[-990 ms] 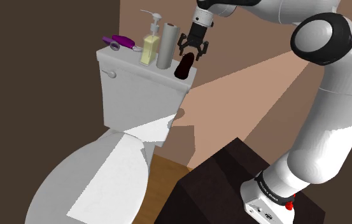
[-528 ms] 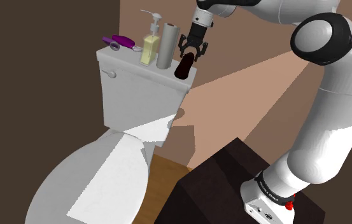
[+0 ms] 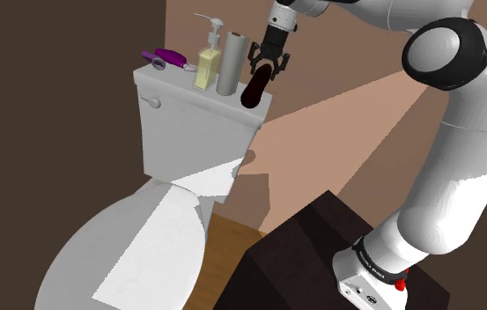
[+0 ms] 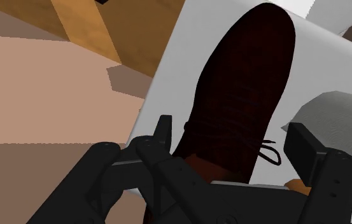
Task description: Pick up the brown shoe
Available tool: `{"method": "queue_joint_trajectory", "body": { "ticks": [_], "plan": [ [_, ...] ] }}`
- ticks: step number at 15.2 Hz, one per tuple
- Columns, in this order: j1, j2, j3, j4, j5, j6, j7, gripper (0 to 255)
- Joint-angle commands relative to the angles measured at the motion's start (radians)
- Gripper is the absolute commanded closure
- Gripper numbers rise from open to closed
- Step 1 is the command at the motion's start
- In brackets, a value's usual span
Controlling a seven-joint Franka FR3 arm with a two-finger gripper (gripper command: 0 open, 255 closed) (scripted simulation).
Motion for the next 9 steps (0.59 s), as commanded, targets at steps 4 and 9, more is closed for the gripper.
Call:
{"method": "queue_joint_trajectory", "body": {
  "ticks": [4,9],
  "plan": [
    [-0.002,0.01,0.0,0.085,0.0,-0.074,0.006,255],
    [-0.004,0.03,0.0,0.182,0.0,-0.151,0.014,255]
  ]
}}
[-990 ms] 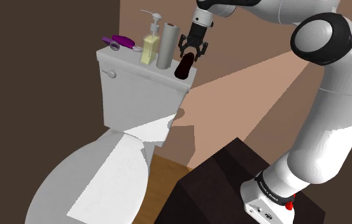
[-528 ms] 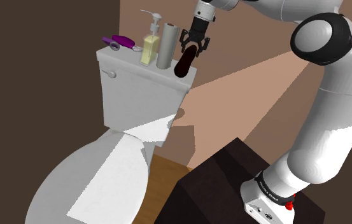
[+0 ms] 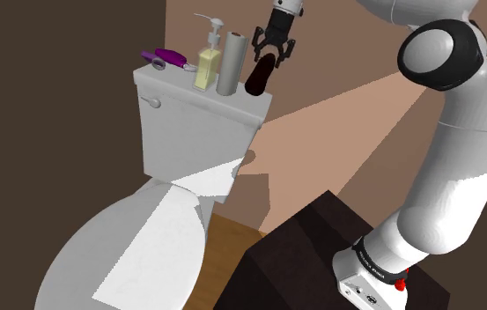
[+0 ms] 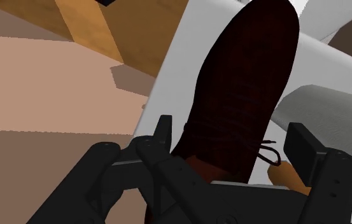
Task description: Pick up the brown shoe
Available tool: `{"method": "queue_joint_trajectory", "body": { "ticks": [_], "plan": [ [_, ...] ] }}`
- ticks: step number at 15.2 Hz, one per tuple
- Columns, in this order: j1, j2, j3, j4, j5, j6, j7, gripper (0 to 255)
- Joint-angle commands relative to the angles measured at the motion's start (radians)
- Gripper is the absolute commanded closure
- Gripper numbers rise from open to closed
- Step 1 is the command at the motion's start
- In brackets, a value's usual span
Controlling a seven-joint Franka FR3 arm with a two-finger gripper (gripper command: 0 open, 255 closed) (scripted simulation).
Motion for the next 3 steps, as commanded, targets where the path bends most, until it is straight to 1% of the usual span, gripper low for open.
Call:
{"method": "queue_joint_trajectory", "body": {
  "ticks": [1,3],
  "plan": [
    [-0.001,0.013,0.0,0.05,0.0,-0.036,0.003,255],
    [-0.001,0.014,0.0,0.053,0.0,-0.038,0.003,255]
  ]
}}
